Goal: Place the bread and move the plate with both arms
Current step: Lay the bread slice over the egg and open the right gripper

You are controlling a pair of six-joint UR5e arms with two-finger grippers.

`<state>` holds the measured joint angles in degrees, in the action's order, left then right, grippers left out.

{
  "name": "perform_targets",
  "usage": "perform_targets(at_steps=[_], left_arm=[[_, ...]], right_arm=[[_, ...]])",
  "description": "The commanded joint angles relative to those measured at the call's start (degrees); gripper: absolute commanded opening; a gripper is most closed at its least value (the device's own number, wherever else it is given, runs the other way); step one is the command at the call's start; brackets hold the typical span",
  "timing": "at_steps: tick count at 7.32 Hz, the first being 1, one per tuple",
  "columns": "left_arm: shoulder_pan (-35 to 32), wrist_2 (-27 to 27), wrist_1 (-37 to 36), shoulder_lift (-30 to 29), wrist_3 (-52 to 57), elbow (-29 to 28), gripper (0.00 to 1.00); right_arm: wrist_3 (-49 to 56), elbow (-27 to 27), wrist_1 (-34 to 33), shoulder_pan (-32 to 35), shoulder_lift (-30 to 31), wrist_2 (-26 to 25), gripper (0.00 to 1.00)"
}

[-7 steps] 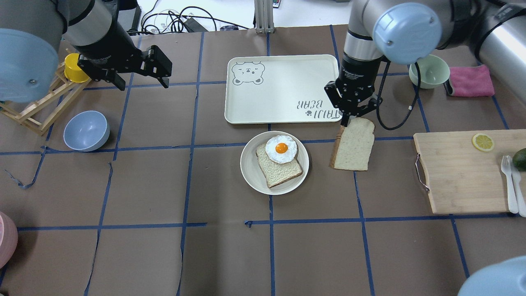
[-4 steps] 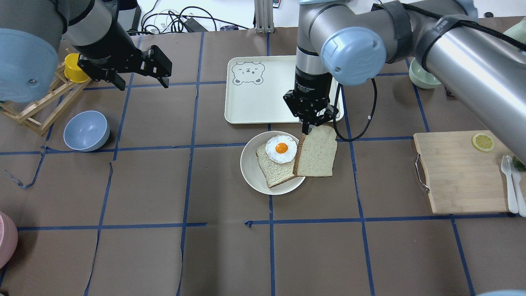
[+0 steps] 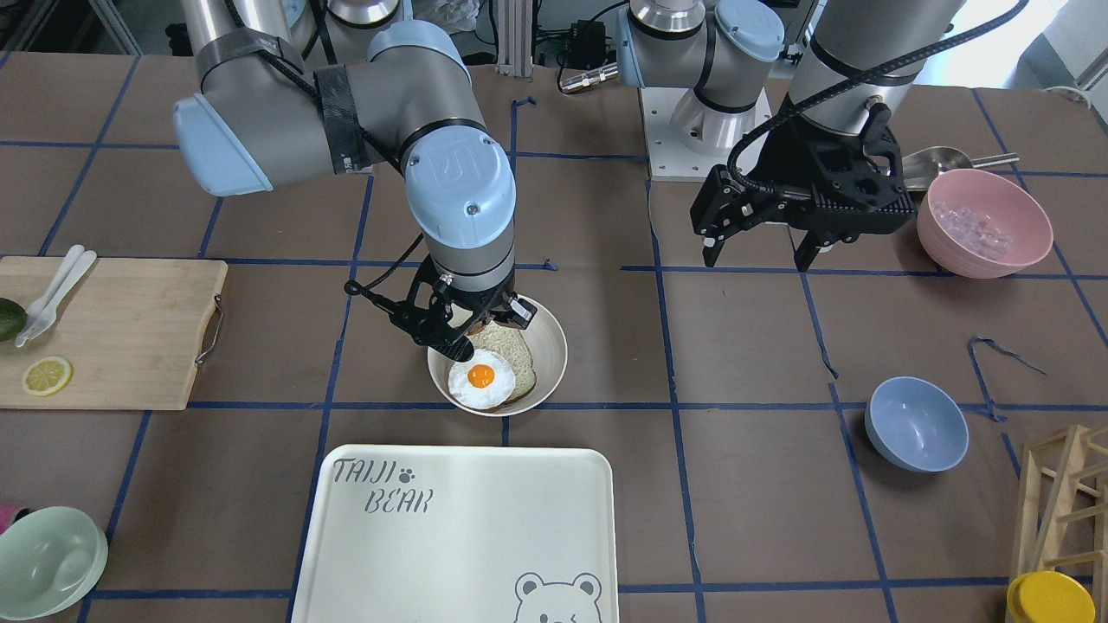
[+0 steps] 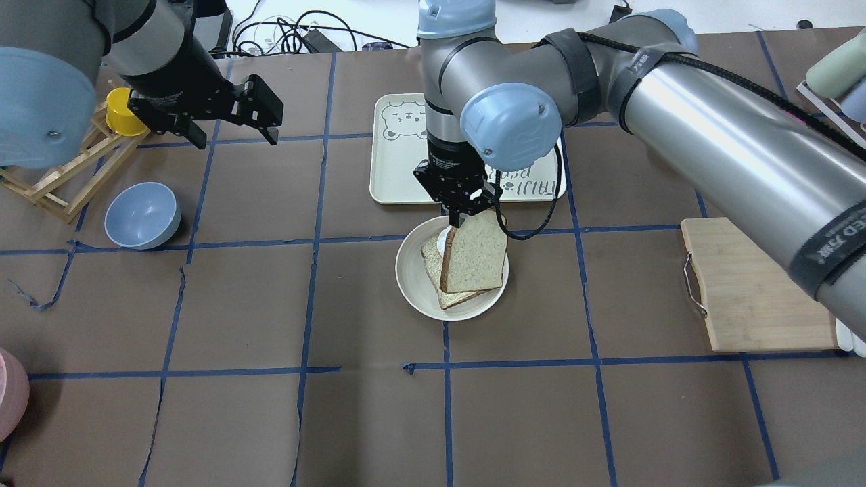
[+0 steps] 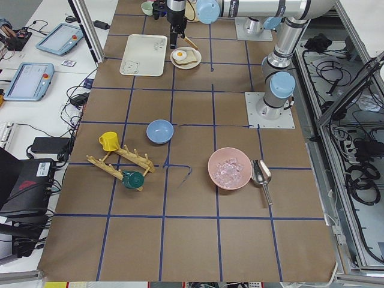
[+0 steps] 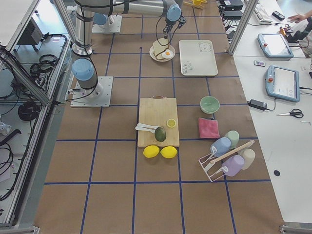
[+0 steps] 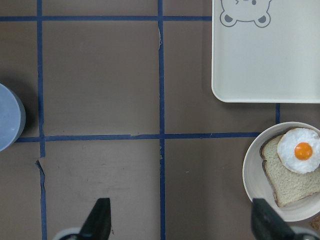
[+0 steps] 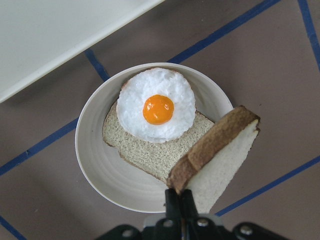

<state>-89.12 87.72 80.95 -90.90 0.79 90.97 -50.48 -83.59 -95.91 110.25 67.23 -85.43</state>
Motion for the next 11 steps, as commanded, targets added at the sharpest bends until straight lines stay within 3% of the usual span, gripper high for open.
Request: perform_targets(at_steps=[1, 8, 9, 10, 11], left_arm=[[0.0, 0.0, -0.09, -0.07, 0.0, 0.0, 1.0], [0.0, 0.0, -0.09, -0.33, 0.0, -0.09, 1.0], [0.0, 0.0, -0.09, -0.33, 0.0, -0.09, 1.0], [0.0, 0.0, -0.18, -0.33, 0.0, -0.09, 1.0], [0.0, 0.0, -0.18, -0.33, 0.0, -0.09, 1.0]], right_arm=[[0.21, -0.17, -1.38, 0.14, -0.61, -0.09, 0.0], [0.12, -0.52, -3.66, 0.22, -3.51, 0.43, 0.0], [0.38, -0.52, -5.15, 0.22, -3.59, 3.48, 0.0], [0.47, -0.61, -6.9, 0.22, -4.38, 3.68, 0.06], [1.86, -0.61, -7.61, 0.31, -4.91, 3.69, 0.23]])
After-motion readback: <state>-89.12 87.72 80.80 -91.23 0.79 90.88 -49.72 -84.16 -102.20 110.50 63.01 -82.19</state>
